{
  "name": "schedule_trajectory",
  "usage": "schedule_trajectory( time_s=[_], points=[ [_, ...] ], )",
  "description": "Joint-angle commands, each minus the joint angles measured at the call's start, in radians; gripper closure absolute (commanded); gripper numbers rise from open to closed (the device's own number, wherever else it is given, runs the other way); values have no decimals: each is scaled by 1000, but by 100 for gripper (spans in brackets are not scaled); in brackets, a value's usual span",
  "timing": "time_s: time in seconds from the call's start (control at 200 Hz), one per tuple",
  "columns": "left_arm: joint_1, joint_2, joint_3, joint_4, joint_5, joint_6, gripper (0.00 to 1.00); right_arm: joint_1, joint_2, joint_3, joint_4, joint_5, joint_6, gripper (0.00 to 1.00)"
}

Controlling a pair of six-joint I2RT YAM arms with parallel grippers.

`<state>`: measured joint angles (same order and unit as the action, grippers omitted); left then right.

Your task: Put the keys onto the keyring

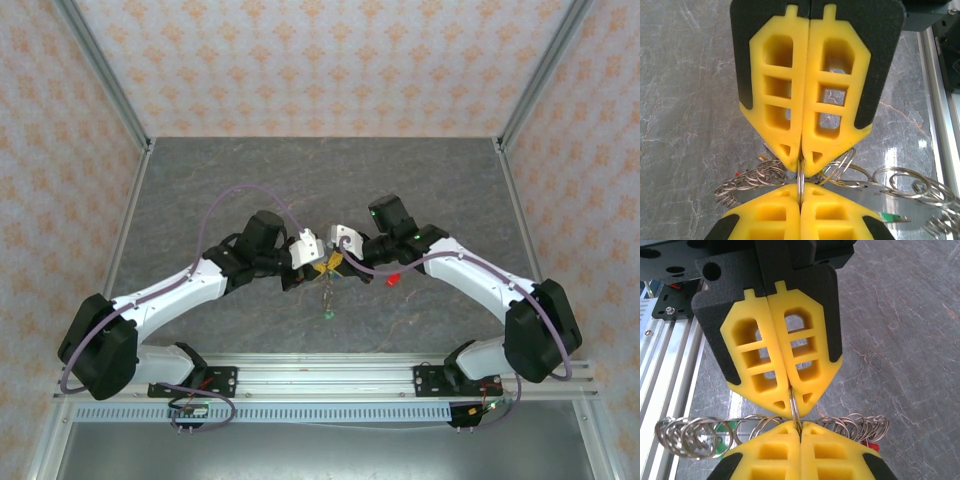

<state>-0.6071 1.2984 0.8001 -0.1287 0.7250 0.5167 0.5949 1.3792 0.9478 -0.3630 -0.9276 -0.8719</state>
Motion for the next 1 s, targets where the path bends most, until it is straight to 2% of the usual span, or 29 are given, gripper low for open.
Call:
schedule_trajectory(
  time_s=[0.0, 0.155, 0.34, 0.551, 0.646, 0.781, 0.826, 0.921, 0.996],
  points=[
    [-2, -17, -10, 99, 7, -48, 100, 1, -35, -29, 85, -84, 29, 93],
    [0, -31, -46, 221, 73, -117, 100, -43, -43, -139, 325, -199, 165, 87],
    [2, -47, -83, 317, 99, -170, 100, -62, -33, -219, 497, -214, 258, 86],
    [7, -59, -116, 401, 111, -220, 100, -75, -5, -253, 570, -213, 287, 87],
    [9, -66, -125, 422, 110, -234, 100, -78, 2, -265, 621, -205, 317, 97],
    [9, -71, -113, 350, 78, -200, 100, -78, -10, -241, 589, -212, 313, 100],
    [9, -73, -105, 306, 62, -177, 92, -78, -17, -223, 546, -209, 292, 100],
    [8, -81, -87, 218, 31, -122, 85, -74, -30, -179, 423, -202, 222, 100],
    [7, -79, -61, 139, 8, -77, 83, -65, -34, -140, 318, -188, 163, 100]
  ],
)
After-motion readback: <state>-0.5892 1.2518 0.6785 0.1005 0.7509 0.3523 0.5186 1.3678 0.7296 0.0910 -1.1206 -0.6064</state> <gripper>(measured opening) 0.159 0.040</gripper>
